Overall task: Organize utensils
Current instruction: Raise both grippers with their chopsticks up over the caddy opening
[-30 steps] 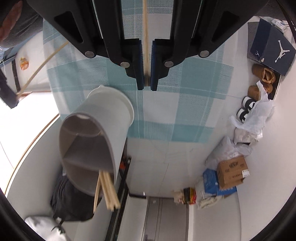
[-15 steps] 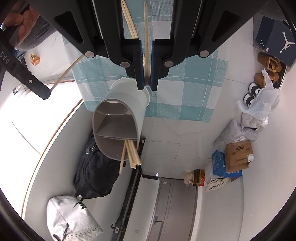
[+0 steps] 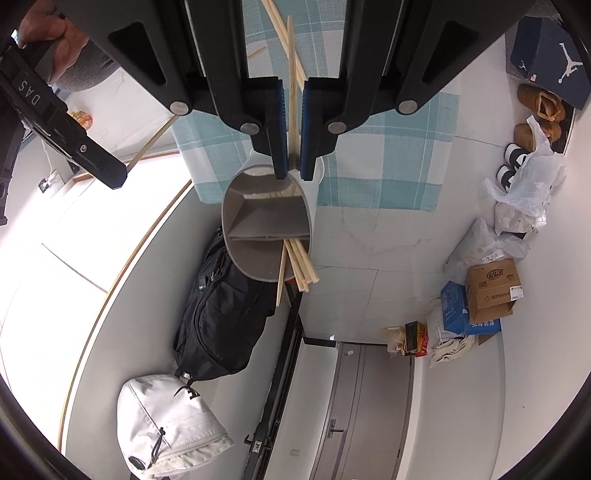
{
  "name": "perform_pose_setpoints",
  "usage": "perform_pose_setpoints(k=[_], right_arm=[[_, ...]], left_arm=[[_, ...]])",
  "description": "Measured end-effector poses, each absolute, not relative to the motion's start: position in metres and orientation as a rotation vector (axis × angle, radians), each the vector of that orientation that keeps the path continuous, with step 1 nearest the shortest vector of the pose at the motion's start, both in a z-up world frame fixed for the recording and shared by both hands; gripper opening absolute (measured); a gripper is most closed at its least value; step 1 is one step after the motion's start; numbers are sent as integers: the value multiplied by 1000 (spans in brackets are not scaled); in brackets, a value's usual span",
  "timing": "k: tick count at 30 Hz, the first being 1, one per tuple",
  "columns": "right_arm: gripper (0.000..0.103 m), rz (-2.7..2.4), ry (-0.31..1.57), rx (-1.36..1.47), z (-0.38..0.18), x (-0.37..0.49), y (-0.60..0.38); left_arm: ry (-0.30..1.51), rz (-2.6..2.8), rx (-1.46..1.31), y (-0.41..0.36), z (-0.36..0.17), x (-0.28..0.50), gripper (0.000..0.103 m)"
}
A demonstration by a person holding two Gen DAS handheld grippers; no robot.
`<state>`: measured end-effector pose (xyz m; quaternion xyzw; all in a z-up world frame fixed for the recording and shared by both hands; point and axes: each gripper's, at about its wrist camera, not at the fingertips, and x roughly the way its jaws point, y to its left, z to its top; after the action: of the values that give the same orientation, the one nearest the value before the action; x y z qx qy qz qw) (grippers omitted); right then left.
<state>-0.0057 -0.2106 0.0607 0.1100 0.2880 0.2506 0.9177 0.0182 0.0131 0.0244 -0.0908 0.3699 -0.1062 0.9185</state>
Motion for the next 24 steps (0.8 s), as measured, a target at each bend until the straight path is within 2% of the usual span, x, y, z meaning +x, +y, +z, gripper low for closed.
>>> perform_pose_setpoints(k=[15, 24], right_arm=[[6, 525, 536, 179, 150, 61, -216], [6, 524, 502, 113, 185, 116, -207]], left_arm=[[638, -236, -266, 9, 115, 72, 2], [582, -236, -287, 7, 142, 118, 2]])
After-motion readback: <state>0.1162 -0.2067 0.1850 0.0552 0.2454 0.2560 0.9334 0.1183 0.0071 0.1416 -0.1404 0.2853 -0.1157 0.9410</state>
